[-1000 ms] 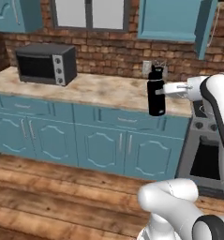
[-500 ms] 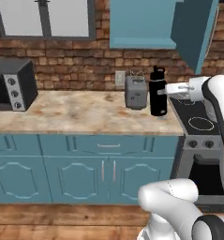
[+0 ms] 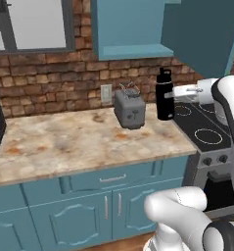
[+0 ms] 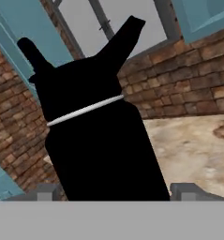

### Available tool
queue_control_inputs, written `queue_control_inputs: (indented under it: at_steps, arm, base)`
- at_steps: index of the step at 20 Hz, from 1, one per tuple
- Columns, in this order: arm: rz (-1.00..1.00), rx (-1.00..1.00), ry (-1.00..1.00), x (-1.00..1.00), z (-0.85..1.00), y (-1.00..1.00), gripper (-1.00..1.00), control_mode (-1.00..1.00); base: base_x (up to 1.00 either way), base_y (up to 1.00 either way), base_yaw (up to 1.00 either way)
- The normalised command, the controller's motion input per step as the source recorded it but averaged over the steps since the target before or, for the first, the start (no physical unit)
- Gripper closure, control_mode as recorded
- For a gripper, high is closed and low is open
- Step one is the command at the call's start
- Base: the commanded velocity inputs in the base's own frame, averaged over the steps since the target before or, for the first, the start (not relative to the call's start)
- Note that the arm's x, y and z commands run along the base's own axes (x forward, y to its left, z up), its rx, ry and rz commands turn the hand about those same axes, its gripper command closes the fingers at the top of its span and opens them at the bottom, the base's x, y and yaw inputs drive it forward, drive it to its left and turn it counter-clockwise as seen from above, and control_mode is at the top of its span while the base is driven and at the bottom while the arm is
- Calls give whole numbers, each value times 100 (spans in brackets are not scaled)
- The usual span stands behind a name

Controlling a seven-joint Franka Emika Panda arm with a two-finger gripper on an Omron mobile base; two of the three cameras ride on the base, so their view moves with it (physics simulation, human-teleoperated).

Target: Pick the juice, water bottle from the counter and place them in the open cabinet.

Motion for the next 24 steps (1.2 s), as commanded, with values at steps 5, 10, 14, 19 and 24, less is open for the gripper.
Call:
queue_control_inputs:
  at_steps: [5,10,14,19,24]
  arm:
    - [0,0,0,0,0,0,100,100]
    - [0,0,0,0,0,0,100,100]
    - [0,0,0,0,0,0,100,100]
    - [0,0,0,0,0,0,100,100]
    - [0,0,0,0,0,0,100,100]
  base:
    - [53,68,-54]
    - [74,55,-47]
    - [78,32,-20]
    - [57,22,-10]
    - [1,6,-3]
